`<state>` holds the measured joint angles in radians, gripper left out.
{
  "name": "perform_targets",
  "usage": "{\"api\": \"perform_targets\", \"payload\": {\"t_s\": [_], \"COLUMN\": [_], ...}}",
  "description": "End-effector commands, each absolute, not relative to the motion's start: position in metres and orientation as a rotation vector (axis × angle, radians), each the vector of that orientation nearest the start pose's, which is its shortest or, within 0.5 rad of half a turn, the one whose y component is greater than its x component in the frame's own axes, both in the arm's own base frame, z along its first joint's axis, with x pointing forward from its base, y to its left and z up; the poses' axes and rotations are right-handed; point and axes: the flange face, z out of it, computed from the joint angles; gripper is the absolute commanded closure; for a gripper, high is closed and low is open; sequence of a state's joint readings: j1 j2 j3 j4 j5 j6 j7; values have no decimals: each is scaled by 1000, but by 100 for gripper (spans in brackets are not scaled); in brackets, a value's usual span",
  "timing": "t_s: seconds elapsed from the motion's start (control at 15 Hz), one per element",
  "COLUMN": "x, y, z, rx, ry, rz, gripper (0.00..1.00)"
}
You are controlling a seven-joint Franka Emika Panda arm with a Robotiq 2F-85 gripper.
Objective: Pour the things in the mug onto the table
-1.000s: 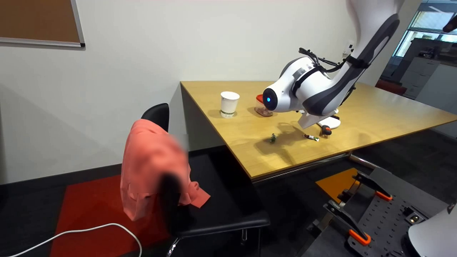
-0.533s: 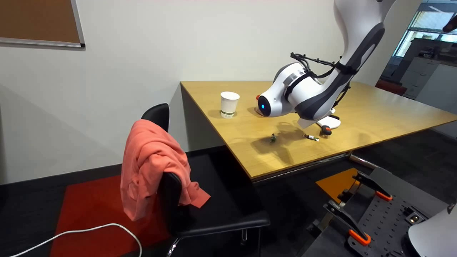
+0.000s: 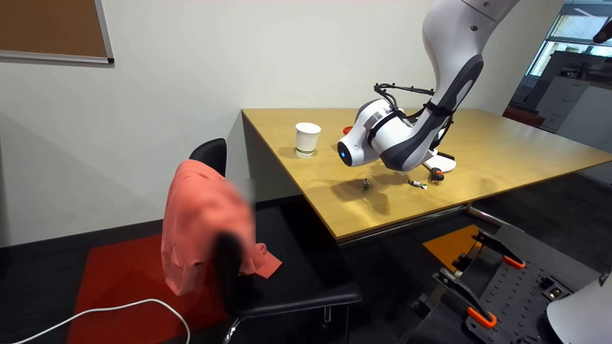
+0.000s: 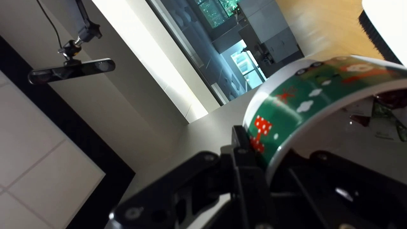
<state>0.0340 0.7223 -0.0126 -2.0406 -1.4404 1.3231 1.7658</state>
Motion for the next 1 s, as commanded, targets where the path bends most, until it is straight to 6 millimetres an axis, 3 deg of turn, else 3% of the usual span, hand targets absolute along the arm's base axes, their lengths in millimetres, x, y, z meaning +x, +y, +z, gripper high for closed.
{"api": "perform_targets", "payload": {"t_s": [0.0,0.93], "x": [512,522], "y": [-118,-123], "z": [133,118], "rx": [1197,1007], "ry": [-478,-347], "rz": [294,258], "gripper": [97,97]}}
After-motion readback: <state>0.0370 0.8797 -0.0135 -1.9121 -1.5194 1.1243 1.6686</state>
